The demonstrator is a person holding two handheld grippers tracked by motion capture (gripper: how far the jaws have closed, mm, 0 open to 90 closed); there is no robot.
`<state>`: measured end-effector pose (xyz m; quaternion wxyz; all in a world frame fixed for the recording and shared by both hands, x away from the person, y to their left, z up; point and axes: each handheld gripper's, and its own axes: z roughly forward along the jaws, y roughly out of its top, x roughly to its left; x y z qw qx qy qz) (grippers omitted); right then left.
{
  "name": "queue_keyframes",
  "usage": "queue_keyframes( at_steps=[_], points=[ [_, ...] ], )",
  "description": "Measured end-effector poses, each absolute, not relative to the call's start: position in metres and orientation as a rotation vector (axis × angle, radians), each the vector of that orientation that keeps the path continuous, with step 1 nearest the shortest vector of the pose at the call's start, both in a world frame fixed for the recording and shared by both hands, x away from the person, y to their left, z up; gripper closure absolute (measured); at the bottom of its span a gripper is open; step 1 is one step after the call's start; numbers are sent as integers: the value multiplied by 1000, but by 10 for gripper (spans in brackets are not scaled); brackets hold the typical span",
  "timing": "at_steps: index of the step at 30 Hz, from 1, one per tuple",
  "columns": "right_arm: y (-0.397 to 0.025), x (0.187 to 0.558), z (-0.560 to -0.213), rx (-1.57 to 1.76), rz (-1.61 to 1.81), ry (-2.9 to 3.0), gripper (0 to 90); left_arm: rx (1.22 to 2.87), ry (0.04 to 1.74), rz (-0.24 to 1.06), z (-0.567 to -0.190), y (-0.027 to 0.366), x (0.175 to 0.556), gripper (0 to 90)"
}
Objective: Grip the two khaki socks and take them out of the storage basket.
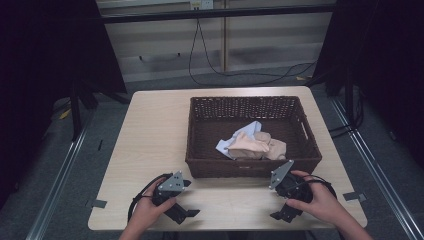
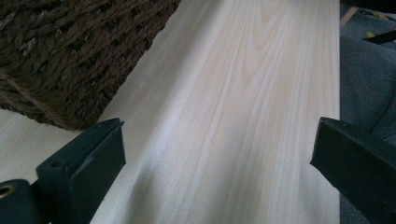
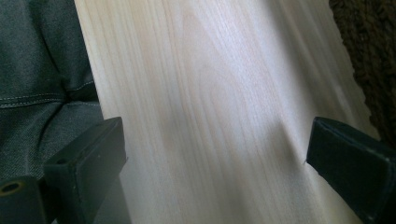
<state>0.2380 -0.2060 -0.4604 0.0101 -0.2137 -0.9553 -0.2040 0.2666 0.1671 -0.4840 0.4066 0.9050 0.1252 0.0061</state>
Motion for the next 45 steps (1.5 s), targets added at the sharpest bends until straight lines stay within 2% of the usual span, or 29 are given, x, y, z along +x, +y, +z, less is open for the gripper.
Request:
queue_keyframes(
  at_steps=[21, 45],
  points=[
    [-188, 249, -437, -644, -545, -2958, 47, 2283, 318, 13, -484, 167, 267, 24],
    [-189, 263, -373, -617, -487, -2971, 41, 2276, 322, 12, -484, 167, 267, 24]
  ],
)
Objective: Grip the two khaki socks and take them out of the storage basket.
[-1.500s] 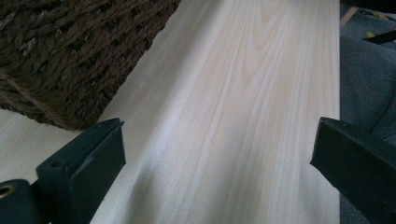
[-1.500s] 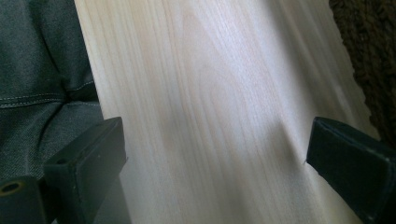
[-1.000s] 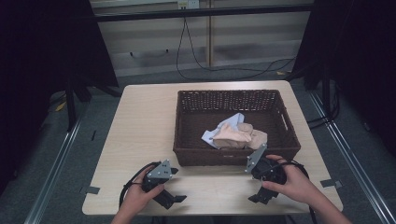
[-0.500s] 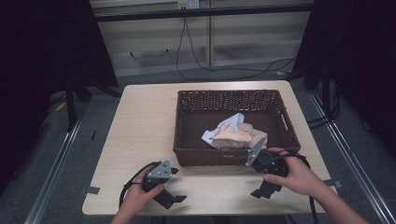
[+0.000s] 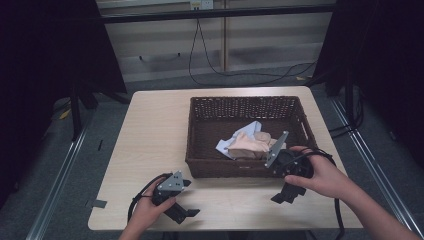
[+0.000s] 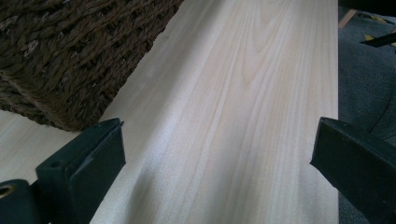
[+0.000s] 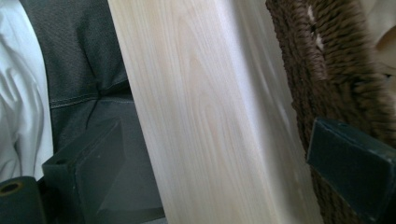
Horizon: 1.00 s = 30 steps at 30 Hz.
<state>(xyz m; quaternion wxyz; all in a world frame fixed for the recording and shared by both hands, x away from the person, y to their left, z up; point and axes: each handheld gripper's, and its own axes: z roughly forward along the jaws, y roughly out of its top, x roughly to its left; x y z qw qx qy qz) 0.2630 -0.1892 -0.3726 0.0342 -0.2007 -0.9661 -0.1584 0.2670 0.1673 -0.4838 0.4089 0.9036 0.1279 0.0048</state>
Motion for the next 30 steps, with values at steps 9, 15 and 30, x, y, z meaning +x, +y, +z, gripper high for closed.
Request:
queue_keyframes(
  at_steps=[9, 15, 30],
  points=[
    [-189, 270, -350, -615, -506, -2976, 40, 2273, 322, 9, -484, 167, 267, 24],
    [-190, 279, -339, -634, -527, -2973, 40, 2273, 323, 10, -484, 167, 267, 24],
    [-196, 318, -321, -755, -547, -2955, 41, 2279, 323, 13, -483, 168, 267, 24]
  ],
)
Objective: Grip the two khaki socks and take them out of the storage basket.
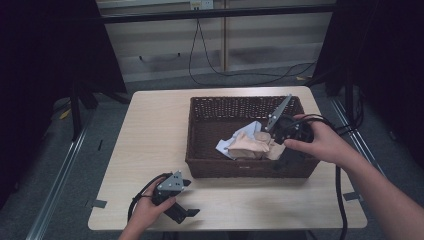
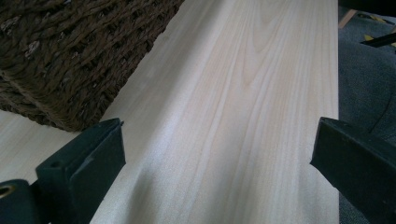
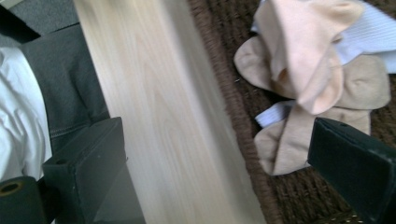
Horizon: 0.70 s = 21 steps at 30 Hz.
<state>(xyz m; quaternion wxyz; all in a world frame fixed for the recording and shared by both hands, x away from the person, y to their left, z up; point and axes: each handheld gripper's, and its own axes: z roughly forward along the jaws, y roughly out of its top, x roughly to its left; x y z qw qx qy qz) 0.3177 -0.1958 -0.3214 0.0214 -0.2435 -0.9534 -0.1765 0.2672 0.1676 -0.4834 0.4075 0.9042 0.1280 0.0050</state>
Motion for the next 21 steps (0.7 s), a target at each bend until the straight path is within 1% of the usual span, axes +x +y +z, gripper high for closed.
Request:
queue_keyframes(
  at_steps=[6, 21],
  points=[
    [-196, 335, -322, -826, -527, -2973, 40, 2275, 318, 12, -484, 167, 267, 24],
    [-190, 378, -356, -1027, -383, -2986, 40, 2268, 317, 13, -483, 168, 268, 24]
  ],
)
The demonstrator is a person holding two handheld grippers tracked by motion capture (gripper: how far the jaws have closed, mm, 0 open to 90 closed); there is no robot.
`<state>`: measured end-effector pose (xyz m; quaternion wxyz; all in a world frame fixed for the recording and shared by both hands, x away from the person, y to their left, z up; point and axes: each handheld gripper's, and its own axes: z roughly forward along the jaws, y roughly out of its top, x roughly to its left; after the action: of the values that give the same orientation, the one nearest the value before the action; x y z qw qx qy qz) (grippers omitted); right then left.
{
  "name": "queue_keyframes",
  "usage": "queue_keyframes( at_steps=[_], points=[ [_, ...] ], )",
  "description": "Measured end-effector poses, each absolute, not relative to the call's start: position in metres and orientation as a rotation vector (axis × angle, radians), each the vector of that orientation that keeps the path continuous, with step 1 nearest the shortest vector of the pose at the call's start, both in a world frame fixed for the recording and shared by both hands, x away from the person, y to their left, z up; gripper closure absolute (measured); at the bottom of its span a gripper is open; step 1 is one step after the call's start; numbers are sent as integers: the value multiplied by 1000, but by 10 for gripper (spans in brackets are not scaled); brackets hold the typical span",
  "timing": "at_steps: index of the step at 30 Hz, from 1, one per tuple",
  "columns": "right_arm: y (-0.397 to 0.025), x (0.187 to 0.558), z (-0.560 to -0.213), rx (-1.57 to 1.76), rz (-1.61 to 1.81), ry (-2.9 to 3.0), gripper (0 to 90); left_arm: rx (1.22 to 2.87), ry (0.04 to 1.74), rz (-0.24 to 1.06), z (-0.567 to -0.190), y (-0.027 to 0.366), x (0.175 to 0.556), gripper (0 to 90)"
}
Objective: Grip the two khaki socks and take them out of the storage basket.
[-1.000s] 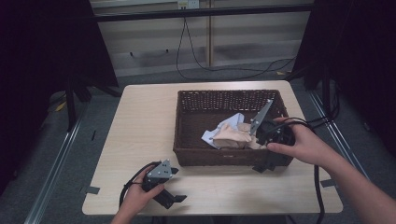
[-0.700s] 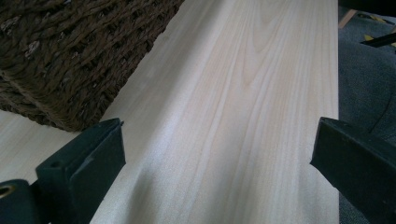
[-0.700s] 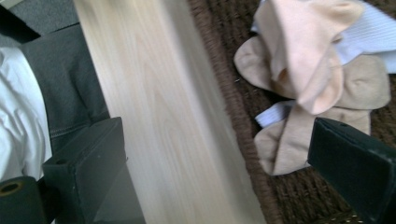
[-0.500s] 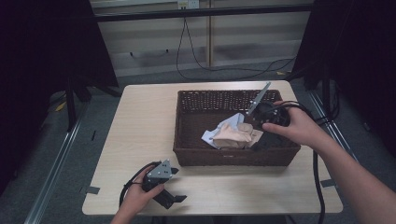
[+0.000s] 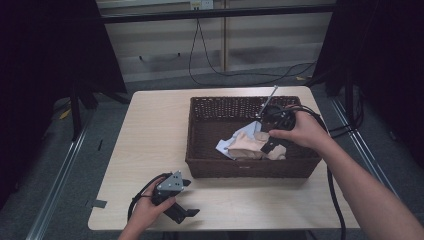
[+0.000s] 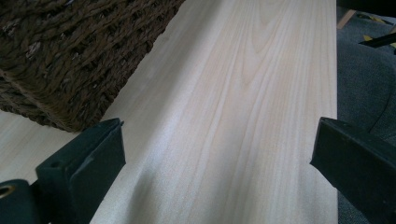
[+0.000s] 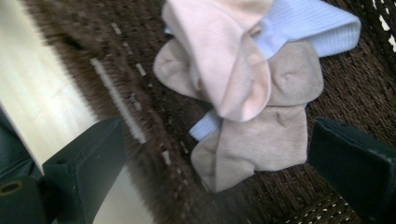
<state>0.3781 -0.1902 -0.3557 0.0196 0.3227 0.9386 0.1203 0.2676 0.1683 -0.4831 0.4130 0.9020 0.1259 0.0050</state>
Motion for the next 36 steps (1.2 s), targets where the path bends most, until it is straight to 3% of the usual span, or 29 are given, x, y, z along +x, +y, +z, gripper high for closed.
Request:
queue_keyframes(
  at_steps=[8, 28, 31, 34, 36],
  points=[
    [-184, 392, -379, 1063, 354, 2881, 111, 2272, 318, 17, -483, 169, 267, 24],
    [-165, 408, -413, 1117, 397, 2928, 443, 2280, 308, 15, -483, 169, 268, 24],
    [-161, 410, -415, 1111, 383, 2944, 525, 2277, 310, 14, -483, 169, 268, 24],
    [-158, 411, -418, 1111, 372, 2972, 657, 2277, 313, 19, -483, 169, 268, 24],
    [-156, 411, -418, 1113, 342, 2972, 795, 2276, 313, 22, -483, 170, 269, 24]
  ],
)
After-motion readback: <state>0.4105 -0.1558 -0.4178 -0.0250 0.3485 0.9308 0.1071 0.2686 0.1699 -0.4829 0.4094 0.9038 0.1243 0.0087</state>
